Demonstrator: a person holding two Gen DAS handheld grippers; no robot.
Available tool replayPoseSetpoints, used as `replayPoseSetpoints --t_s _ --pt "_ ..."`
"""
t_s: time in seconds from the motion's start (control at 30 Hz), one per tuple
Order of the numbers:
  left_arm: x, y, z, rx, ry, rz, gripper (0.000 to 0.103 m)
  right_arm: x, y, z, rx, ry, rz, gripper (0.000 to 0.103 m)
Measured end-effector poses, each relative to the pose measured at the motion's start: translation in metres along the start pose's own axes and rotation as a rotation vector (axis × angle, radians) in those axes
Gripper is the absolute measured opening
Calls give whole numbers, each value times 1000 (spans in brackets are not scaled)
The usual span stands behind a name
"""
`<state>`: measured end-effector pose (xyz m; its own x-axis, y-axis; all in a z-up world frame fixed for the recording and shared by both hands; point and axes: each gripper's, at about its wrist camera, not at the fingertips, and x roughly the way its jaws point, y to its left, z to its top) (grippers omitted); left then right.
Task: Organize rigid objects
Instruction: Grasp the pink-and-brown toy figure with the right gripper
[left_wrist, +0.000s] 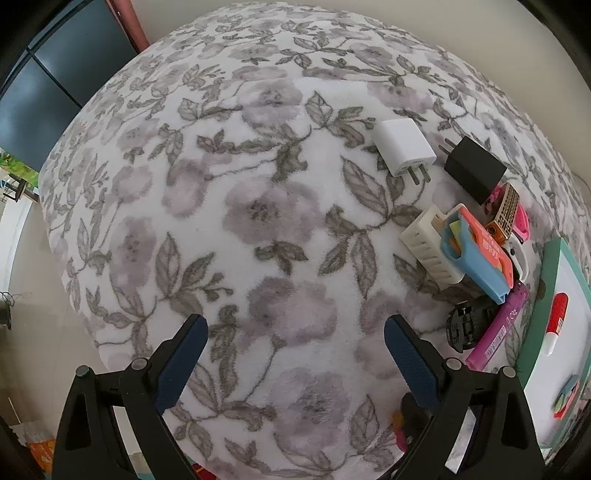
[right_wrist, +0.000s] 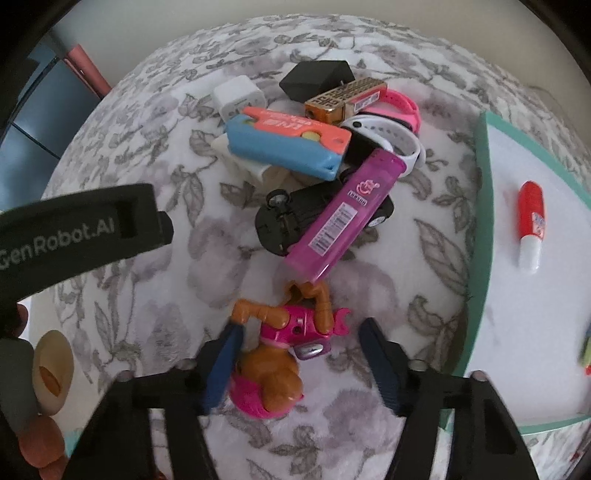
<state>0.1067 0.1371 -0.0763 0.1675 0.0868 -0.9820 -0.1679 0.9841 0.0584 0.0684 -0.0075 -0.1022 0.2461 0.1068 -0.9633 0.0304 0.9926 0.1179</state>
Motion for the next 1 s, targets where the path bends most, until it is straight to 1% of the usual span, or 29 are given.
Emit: replayPoseSetpoints --t_s 0.13,0.37,0.5,0.73,0.8,1.0 --pt "4 -3 0 -5 10 -19 97 0 -2 1 22 -2 13 57" --pt "3 -14 1 7 -3 -51 97 -6 -16 5 57 -5 35 55" --pt "0 -20 4 16 -7 -74 97 -11 -31 8 87 -17 40 55" --pt "-4 -43 7 58 -20 -128 97 -30 -61 14 143 -43 72 55" --pt "-6 -52 7 70 -27 -143 97 -37 -62 9 160 -52 80 55" --pt "-10 -72 12 96 -40 -164 96 -61 -88 11 240 -105 92 55"
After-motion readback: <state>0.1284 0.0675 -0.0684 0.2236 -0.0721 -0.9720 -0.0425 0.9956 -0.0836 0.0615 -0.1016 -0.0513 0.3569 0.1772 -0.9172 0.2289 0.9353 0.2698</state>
